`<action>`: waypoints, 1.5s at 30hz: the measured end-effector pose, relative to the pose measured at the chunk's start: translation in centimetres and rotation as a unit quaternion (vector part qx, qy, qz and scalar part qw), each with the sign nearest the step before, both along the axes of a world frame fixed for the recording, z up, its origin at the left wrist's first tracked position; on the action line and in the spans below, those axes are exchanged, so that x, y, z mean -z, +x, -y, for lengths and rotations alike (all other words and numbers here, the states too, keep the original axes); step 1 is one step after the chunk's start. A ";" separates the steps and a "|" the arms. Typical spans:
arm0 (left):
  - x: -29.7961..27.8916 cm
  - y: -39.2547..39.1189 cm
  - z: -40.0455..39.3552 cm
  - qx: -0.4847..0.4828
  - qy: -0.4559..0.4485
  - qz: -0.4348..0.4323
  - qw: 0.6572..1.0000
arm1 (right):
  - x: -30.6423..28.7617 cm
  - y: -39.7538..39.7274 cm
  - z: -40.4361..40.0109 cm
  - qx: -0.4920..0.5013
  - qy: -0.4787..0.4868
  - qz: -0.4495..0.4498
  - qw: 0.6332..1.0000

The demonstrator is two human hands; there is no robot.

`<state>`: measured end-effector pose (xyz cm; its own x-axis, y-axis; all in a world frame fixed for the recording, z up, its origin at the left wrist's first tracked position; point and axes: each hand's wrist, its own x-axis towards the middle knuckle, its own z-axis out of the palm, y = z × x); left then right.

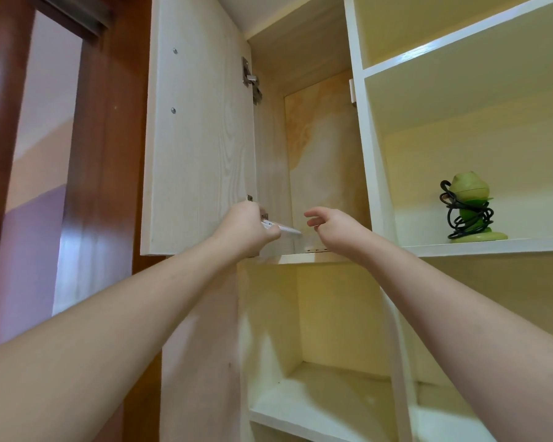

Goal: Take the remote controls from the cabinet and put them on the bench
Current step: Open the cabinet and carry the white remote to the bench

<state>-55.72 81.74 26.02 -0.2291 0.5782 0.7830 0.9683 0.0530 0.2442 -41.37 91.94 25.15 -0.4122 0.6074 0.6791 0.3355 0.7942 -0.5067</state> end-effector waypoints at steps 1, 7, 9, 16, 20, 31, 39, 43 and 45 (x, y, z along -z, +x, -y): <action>0.0 -0.2 0.6 0.009 0.012 0.007 1.000 | -0.1 0.2 0.0 -0.002 -0.009 -0.010 1.000; 0.4 -0.4 3.0 0.075 0.058 0.039 0.995 | -0.4 0.4 0.6 0.013 -0.036 -0.031 0.999; 0.7 -0.5 3.3 0.094 0.064 0.054 0.992 | -0.4 0.2 1.0 0.007 -0.042 -0.030 0.999; 1.3 -1.1 4.2 0.155 0.058 0.103 0.981 | -0.7 1.0 2.2 -0.054 -0.121 -0.115 0.984; 1.7 -1.4 4.5 0.206 0.044 0.150 0.966 | -0.4 1.9 2.5 -0.105 -0.178 -0.185 0.961; 3.8 -1.1 6.8 0.358 0.000 0.300 0.884 | 1.6 4.6 7.0 -0.155 -0.252 -0.295 0.909; 6.2 -0.2 10.4 0.462 -0.015 0.438 0.771 | 4.7 6.5 12.6 -0.146 -0.283 -0.301 0.899; 8.2 0.3 12.2 0.490 -0.025 0.468 0.735 | 7.0 7.4 15.8 -0.137 -0.286 -0.314 0.895; 9.3 0.6 13.0 0.504 -0.038 0.465 0.727 | 8.3 7.9 17.2 -0.127 -0.279 -0.301 0.903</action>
